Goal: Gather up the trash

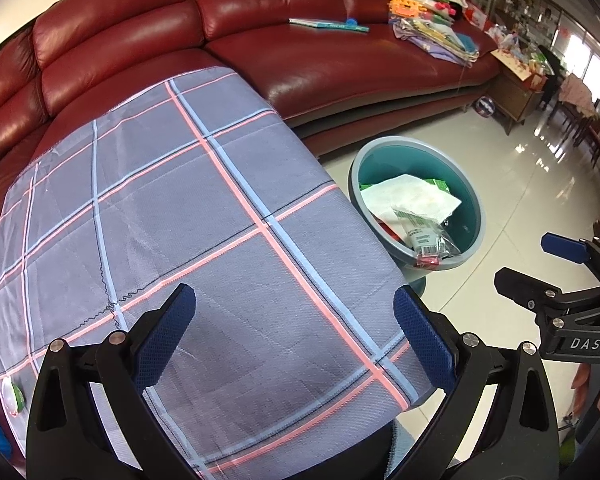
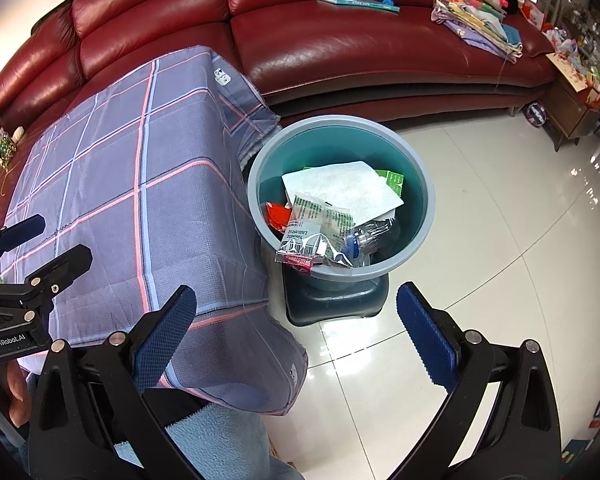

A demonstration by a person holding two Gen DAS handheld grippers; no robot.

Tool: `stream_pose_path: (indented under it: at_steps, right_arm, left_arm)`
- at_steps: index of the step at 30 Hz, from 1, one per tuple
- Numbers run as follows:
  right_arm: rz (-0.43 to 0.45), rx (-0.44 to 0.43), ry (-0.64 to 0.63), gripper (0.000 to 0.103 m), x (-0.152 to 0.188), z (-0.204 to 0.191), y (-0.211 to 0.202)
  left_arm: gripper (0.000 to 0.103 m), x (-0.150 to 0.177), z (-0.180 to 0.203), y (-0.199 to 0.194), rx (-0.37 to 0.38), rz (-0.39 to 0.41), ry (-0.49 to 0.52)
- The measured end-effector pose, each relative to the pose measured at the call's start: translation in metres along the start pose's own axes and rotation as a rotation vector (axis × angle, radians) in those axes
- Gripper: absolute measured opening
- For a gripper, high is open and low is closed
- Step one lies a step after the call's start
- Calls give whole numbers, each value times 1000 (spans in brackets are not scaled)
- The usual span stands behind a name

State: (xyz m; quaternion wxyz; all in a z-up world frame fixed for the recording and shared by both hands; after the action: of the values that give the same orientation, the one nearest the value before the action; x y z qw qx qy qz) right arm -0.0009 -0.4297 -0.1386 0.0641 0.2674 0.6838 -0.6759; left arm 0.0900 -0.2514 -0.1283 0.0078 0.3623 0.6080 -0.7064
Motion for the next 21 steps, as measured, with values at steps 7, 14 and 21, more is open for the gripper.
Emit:
stream_pose_path:
  at_steps: [7,14,21]
  right_arm:
    - [-4,6,-5,96,-1,-1,1]
    - [-9,7,-3,96,0,0,2]
    - [-12,10,-3,96,0,1,3]
  left_arm:
    - [99,-1,-1,1,-7,-1,0]
    - [99,-1,-2,2,-15,-3,3]
    - [99,2,-1,2,-17,-3,-1]
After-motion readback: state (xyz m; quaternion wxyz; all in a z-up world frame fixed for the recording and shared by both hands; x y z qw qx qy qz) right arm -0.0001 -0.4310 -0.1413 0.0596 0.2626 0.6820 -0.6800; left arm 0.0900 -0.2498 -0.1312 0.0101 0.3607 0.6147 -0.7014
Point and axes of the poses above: each gripper's, at about its wrist camera, not at the fingertips, and y roughly the way its jaws point, z to its right, x to its underside, the point moved 10 cm from there along y, roughly the way its jaws point, and after that the axes turned 1 degree about -x, right-handed, at the moved point
